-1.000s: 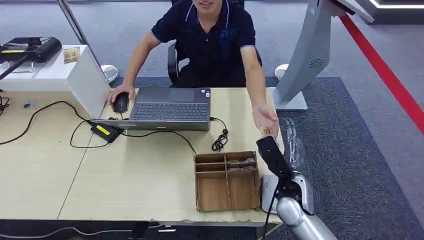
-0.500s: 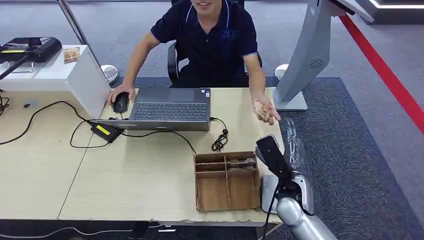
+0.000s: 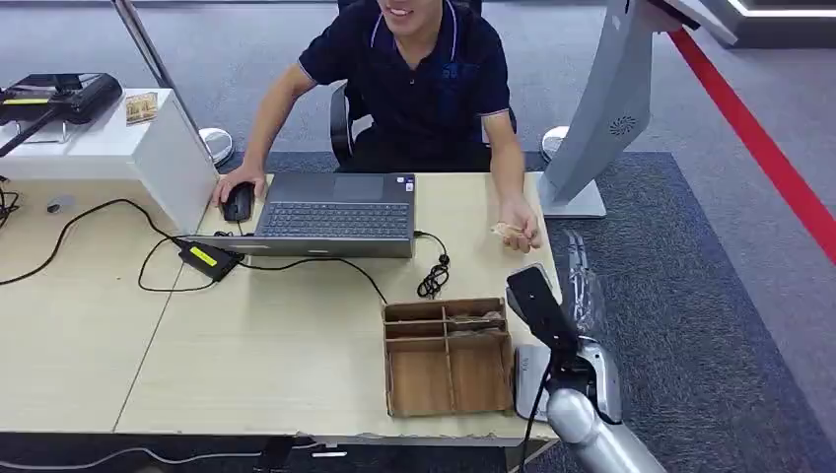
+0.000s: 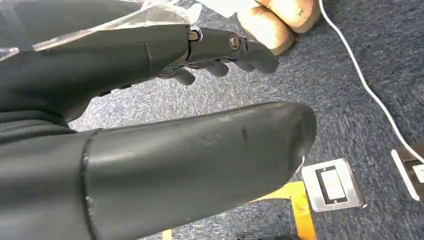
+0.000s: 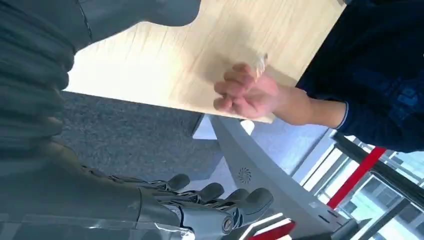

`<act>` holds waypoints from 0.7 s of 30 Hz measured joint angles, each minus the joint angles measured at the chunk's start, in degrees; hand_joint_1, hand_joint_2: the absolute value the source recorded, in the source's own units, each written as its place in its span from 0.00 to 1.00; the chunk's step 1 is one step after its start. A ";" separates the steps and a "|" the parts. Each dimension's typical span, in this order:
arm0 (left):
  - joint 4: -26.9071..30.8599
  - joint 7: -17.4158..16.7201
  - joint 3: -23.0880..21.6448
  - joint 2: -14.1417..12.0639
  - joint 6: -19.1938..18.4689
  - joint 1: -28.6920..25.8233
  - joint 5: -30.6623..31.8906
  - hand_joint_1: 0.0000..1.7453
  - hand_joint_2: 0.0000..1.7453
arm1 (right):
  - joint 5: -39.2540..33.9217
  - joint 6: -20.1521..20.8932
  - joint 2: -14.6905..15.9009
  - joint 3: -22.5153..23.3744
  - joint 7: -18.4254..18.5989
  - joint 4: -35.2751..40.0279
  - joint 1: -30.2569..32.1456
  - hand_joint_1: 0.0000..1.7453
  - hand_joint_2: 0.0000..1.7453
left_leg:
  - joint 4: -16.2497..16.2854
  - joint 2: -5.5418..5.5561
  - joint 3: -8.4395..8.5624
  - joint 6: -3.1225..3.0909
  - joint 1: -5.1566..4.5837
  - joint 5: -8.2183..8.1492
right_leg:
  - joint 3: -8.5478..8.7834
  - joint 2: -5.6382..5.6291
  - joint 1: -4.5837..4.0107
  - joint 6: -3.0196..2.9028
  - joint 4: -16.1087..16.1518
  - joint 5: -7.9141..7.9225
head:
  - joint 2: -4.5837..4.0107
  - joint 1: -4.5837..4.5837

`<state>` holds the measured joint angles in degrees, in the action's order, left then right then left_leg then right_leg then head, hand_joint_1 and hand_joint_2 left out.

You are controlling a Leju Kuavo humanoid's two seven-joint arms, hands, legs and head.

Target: Pass the card to the sensor for recognition and then transmit it.

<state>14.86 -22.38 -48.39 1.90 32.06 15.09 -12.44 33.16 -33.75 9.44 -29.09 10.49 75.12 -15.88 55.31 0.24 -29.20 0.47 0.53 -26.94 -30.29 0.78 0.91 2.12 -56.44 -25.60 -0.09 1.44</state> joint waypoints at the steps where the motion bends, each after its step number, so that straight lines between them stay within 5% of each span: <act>1: 0.00 0.00 0.00 0.00 -0.04 0.00 -0.02 0.00 0.00 | 0.41 0.41 0.15 0.07 0.52 0.43 0.02 0.00 1.00 | 0.00 0.00 0.00 0.00 0.00 0.00 | 0.00 0.00 0.00 0.00 0.00 0.00 | -0.02 -0.02; 21: -0.07 0.00 0.00 -0.52 -0.77 -0.03 -0.57 0.00 0.00 | 12.30 16.04 7.19 0.13 8.72 13.79 0.85 0.00 1.00 | 0.00 0.00 0.00 0.00 0.00 0.00 | 0.01 0.00 0.00 0.00 0.00 0.00 | 0.00 -0.02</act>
<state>14.80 -22.38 -48.39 1.38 31.30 15.06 -13.00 45.46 -17.71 16.63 -28.96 19.21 88.91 -15.03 55.32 0.24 -29.20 0.47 0.53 -26.94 -30.28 0.78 0.91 2.12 -56.44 -25.60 -0.09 1.42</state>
